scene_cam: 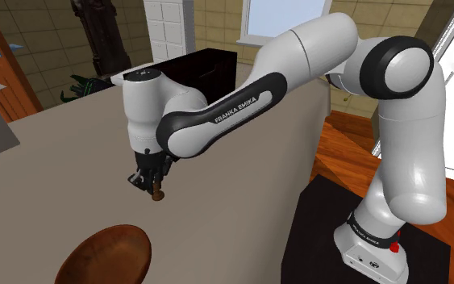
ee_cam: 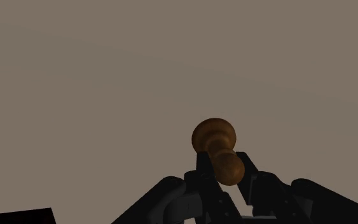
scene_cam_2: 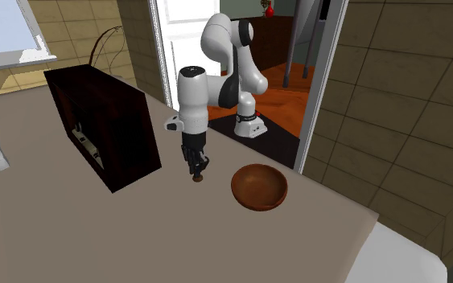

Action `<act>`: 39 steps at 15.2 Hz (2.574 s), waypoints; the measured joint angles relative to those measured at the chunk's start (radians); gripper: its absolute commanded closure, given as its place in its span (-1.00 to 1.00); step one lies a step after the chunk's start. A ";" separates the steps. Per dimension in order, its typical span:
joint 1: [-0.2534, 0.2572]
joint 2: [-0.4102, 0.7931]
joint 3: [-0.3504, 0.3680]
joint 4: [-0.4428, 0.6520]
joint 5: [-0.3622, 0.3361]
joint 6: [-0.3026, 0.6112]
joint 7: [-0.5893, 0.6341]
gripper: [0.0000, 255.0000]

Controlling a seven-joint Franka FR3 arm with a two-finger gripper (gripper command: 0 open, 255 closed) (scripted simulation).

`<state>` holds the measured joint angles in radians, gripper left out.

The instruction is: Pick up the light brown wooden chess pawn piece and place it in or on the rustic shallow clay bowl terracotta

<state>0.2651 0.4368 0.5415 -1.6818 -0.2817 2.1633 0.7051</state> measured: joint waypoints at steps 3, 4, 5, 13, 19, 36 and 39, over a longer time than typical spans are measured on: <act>0.000 0.000 0.000 0.000 0.000 0.000 0.000 1.00; 0.000 0.000 0.000 0.000 0.000 0.000 0.000 1.00; 0.000 0.000 0.000 0.000 0.000 0.000 0.000 1.00; -0.005 -0.028 0.011 0.043 0.022 -0.066 -0.015 1.00; -0.006 -0.048 0.019 0.095 0.038 -0.135 -0.027 1.00; 0.018 -0.063 0.033 0.291 0.055 -0.342 -0.039 1.00; 0.074 -0.038 0.044 0.335 0.032 -0.368 0.019 1.00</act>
<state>0.3395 0.3988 0.5856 -1.3471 -0.2497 1.7951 0.7243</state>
